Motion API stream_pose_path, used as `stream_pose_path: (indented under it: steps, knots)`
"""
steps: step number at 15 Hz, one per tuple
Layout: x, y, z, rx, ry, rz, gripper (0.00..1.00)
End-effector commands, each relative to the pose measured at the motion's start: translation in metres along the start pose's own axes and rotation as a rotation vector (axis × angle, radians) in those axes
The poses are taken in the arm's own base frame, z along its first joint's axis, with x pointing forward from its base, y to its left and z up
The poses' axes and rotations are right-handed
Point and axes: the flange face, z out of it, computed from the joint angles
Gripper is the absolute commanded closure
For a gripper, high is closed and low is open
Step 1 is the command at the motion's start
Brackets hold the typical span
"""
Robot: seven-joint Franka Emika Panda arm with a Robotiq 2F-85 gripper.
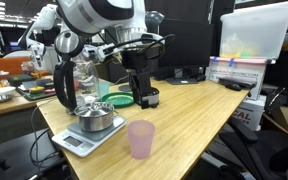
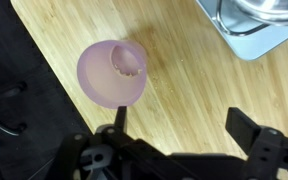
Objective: Move the pink cup to the right side of the green plate
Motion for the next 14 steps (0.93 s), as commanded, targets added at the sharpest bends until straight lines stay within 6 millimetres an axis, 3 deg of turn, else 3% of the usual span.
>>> stream_pose_path:
  steps: [1, 4, 14]
  knots:
    - [0.005, 0.013, 0.007, -0.032, -0.024, 0.055, 0.0]
    - [0.003, 0.024, 0.015, -0.033, -0.06, 0.07, 0.0]
    - [-0.007, 0.018, 0.065, -0.116, -0.152, 0.111, 0.0]
